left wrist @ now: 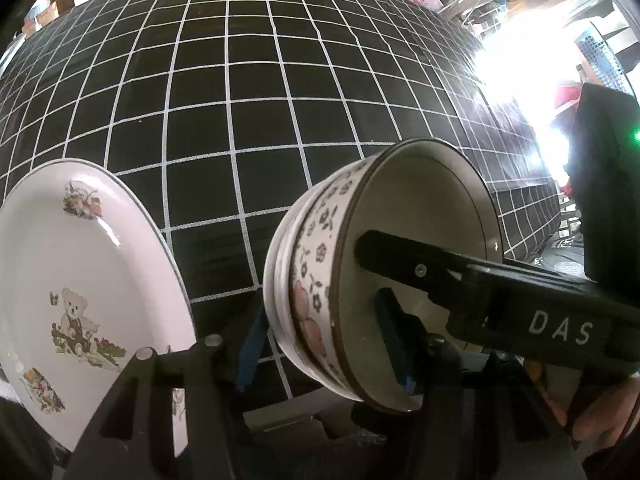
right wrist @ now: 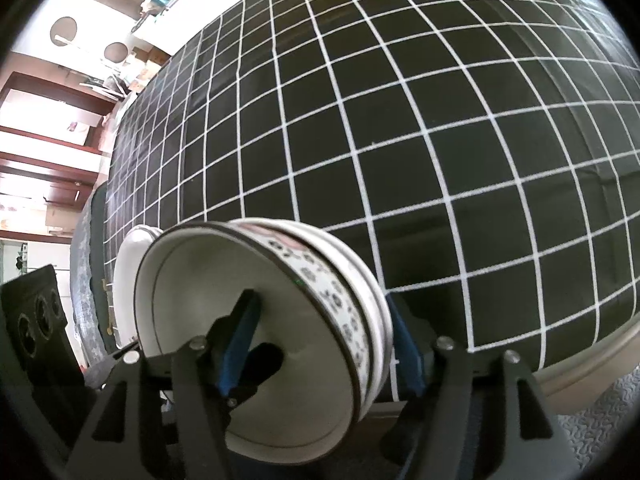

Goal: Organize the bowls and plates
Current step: 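Grip the nested bowl stack rim with both grippers and lift it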

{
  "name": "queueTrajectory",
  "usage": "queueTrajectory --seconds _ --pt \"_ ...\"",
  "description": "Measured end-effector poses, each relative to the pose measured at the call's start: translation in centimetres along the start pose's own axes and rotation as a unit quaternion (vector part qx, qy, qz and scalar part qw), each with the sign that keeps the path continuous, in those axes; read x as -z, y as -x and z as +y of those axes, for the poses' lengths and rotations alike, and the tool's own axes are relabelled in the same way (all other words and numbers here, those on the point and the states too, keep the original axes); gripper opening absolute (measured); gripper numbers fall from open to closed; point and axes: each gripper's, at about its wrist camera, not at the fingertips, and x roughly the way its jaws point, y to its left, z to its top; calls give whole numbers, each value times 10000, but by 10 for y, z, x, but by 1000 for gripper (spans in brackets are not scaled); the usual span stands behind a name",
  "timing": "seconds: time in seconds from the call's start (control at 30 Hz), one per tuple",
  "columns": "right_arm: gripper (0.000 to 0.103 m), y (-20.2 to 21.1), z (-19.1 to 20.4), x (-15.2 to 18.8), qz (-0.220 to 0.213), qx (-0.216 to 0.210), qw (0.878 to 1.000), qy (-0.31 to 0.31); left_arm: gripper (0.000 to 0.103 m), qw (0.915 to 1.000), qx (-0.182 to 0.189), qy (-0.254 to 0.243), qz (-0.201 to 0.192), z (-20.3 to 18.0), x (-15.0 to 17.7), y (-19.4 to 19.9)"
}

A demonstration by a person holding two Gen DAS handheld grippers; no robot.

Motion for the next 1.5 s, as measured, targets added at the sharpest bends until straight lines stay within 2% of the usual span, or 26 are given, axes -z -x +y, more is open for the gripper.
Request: queueTrajectory --seconds 0.13,0.3,0.5,0.67,1.0,1.27,1.5 --pt "70 -3 5 0 -27 33 10000 -18 58 9999 -117 -94 -11 -5 -1 -2" --pt "74 -5 10 0 -22 98 9999 104 59 9998 -143 -152 -53 -7 -1 -3" --pt "73 -7 14 -1 -31 143 9999 34 60 9997 -210 -106 -45 -9 -3 -4" --pt "73 -8 11 -3 128 185 9993 -286 61 9997 -259 30 -16 -11 -9 -5" --pt "71 1 23 -4 39 332 9993 -149 61 9994 -315 20 -171 -17 -17 7" --pt "71 16 45 -4 -166 365 9991 101 61 9982 -327 24 -494 -15 -23 40" --pt "71 31 88 -8 -300 311 9980 467 61 9956 -418 186 -823 5 -27 86"
